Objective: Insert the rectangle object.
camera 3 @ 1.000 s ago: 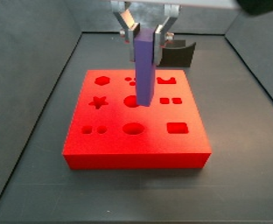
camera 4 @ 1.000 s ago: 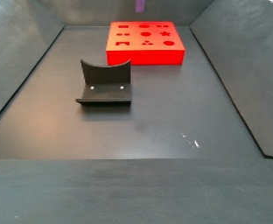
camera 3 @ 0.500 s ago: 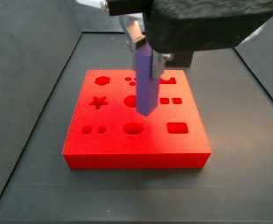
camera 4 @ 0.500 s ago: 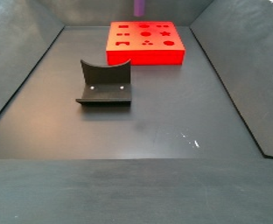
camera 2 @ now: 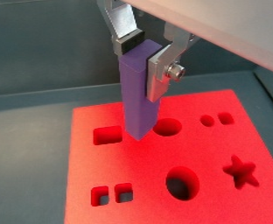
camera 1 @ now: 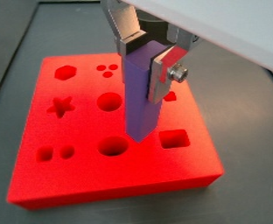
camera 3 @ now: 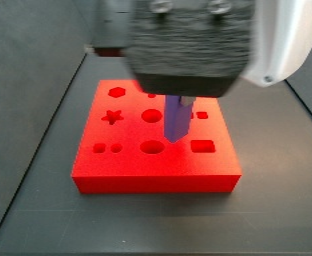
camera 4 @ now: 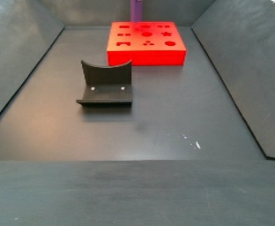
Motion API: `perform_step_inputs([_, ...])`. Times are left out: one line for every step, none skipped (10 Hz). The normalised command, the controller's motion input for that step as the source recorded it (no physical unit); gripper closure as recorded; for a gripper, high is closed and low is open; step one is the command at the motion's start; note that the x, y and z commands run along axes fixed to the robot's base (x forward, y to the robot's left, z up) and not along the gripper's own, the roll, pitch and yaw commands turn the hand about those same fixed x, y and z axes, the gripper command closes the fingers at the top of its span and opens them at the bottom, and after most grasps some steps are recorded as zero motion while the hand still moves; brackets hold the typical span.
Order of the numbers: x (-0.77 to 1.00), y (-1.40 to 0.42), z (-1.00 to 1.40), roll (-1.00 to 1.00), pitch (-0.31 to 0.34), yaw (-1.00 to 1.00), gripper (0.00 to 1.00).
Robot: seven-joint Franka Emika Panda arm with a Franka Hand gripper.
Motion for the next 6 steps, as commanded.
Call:
perform_step_inputs([0.0, -0.08, 0.0, 0.13, 0.159, -0.71, 1.0])
perform_step_inputs([0.06, -0.11, 0.04, 0.1, 0.131, -0.69, 1.0])
perform_step_inputs([0.78, -0.29, -0.06, 0.0, 0.0, -0.26, 1.0])
perform_step_inputs([0.79, -0.29, -0.1, 0.0, 0.0, -0.25, 1.0])
perform_step_inputs([0.62, -0.19, -0.23, 0.08, 0.074, -0.33, 1.0])
perform_step_inputs([0.28, 0.0, -0.09, 0.13, 0.187, -0.51, 1.0])
